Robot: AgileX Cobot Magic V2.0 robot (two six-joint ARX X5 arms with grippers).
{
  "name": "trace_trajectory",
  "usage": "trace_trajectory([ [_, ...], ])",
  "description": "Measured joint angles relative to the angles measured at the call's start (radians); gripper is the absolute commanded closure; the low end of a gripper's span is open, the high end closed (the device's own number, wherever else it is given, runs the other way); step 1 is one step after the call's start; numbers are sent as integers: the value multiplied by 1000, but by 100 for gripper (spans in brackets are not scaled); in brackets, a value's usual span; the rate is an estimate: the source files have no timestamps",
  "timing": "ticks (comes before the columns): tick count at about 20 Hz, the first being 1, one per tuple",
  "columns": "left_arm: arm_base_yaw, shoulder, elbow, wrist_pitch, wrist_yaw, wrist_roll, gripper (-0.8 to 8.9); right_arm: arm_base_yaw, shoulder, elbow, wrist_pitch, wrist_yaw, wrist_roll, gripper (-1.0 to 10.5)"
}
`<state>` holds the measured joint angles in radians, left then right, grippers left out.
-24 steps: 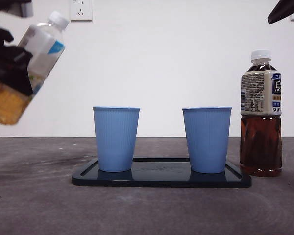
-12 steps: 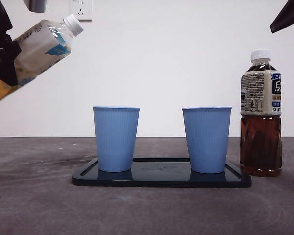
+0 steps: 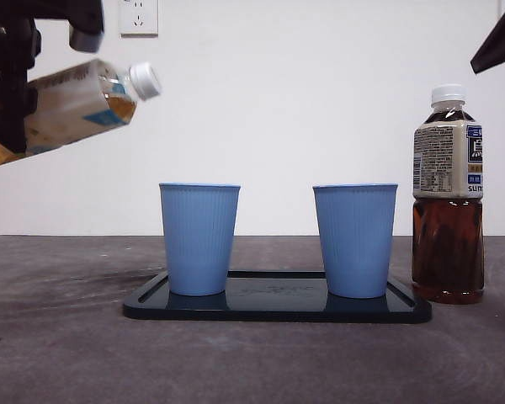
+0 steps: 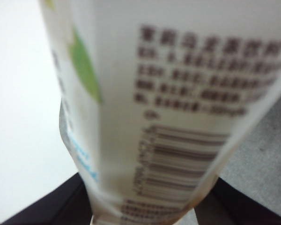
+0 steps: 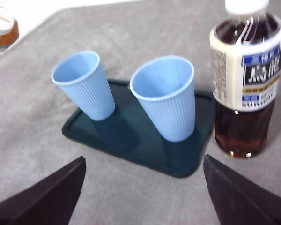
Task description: Pour the drink into the cup
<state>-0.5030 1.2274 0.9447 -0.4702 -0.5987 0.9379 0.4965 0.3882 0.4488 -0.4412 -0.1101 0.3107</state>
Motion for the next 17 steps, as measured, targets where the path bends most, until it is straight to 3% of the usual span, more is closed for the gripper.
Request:
trace_trajectory([
  [6, -34, 67, 0, 43, -77, 69, 600, 0, 0, 0, -4, 0, 0, 549],
  [17, -64, 128, 0, 92, -95, 138, 600, 0, 0, 0, -18, 0, 0, 549],
])
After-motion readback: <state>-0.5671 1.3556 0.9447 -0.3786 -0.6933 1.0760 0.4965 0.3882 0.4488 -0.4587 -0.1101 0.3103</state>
